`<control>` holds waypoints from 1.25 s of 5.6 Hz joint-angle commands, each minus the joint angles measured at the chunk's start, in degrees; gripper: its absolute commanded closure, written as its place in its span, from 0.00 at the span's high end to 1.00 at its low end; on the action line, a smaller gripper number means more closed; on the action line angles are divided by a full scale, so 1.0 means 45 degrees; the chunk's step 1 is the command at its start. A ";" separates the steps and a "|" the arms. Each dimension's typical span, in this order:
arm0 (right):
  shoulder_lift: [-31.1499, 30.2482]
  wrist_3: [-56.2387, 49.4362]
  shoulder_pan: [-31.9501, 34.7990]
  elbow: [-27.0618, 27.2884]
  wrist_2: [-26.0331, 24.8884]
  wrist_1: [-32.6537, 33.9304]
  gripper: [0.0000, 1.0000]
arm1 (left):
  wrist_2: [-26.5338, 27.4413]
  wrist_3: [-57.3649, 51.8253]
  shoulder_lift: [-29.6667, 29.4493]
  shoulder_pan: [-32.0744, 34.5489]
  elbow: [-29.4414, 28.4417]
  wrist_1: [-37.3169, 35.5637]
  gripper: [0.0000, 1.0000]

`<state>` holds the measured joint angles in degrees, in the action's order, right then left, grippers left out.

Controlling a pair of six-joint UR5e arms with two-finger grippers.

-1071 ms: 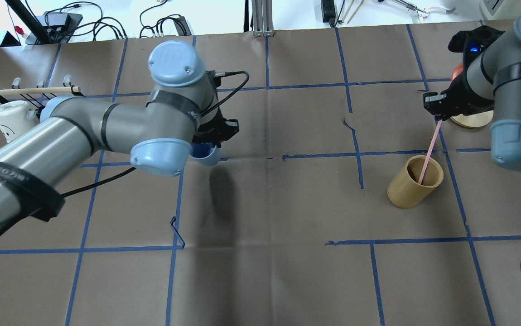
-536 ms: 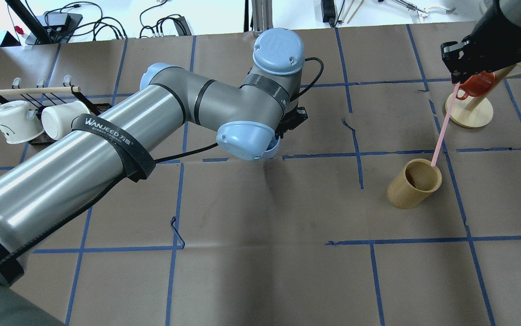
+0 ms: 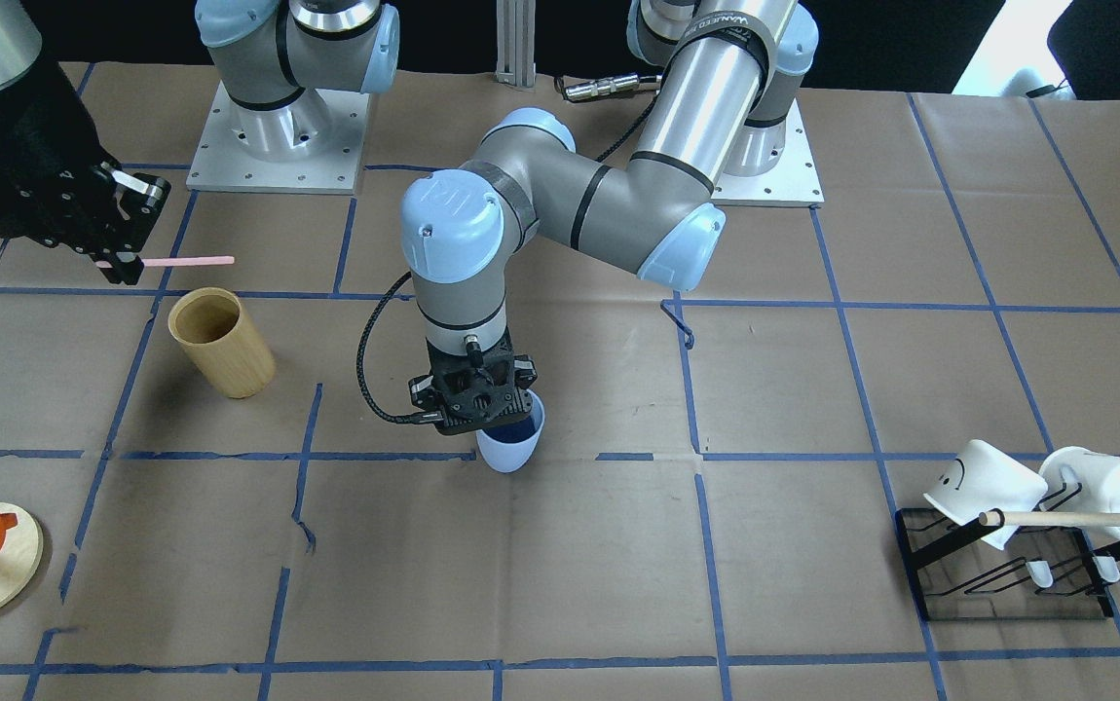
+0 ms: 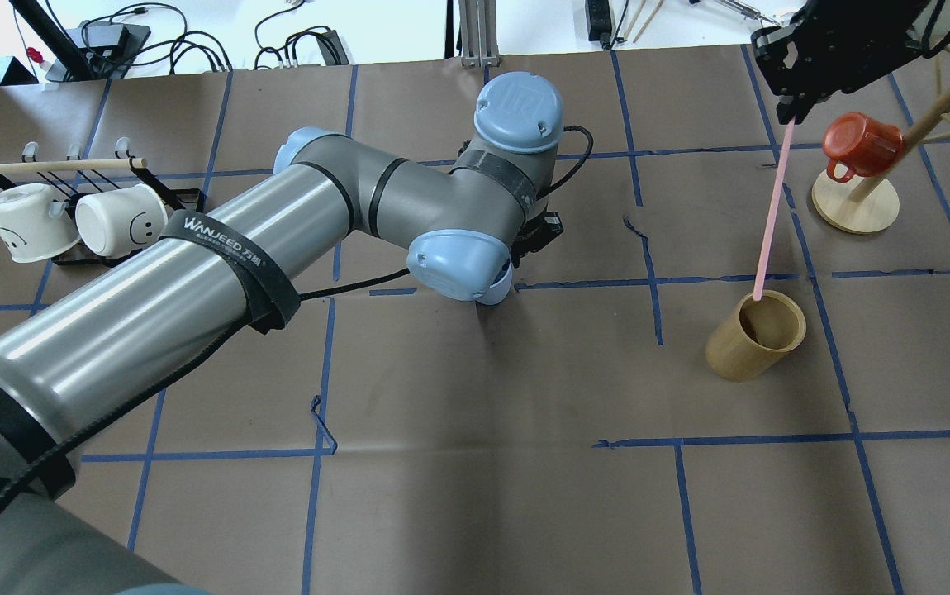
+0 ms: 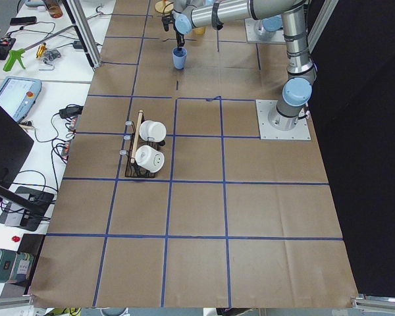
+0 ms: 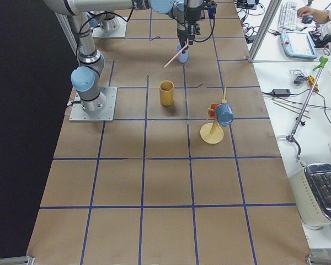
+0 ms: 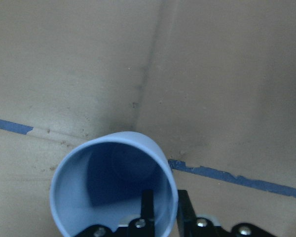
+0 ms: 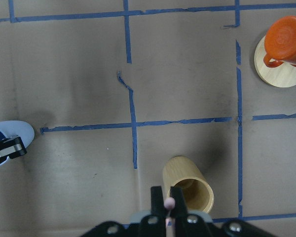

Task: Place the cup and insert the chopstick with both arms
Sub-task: 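Carry blue cup to table center with left while right pulls chopstick out, then release blue cup and raise left gripper while right carries chopstick over cup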

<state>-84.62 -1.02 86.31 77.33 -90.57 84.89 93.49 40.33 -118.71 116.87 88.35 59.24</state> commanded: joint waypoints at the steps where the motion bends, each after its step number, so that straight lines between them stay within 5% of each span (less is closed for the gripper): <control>1: 0.0445 0.0673 0.0527 -0.0601 0.0009 -0.0582 0.10 | 0.0005 -0.0676 0.0362 -0.0129 -0.0121 0.0136 0.99; 4: 0.1183 0.1295 0.0606 -0.1125 0.0533 -0.0368 0.10 | -0.0618 -0.4374 0.4527 -0.2443 -0.0727 0.5567 0.99; 5: 0.2058 0.1785 0.1225 -0.2212 0.0575 -0.0174 0.10 | -0.0620 -0.6075 0.5858 -0.3730 -0.0727 0.7403 0.99; 7: 0.4573 0.4568 0.3212 -0.5156 0.0556 -0.0095 0.10 | -0.0504 -0.8092 0.6690 -0.4736 -0.0282 0.8085 0.99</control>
<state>-69.39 13.90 96.58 60.35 -88.07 84.26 90.85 8.50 -90.14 97.57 85.76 94.32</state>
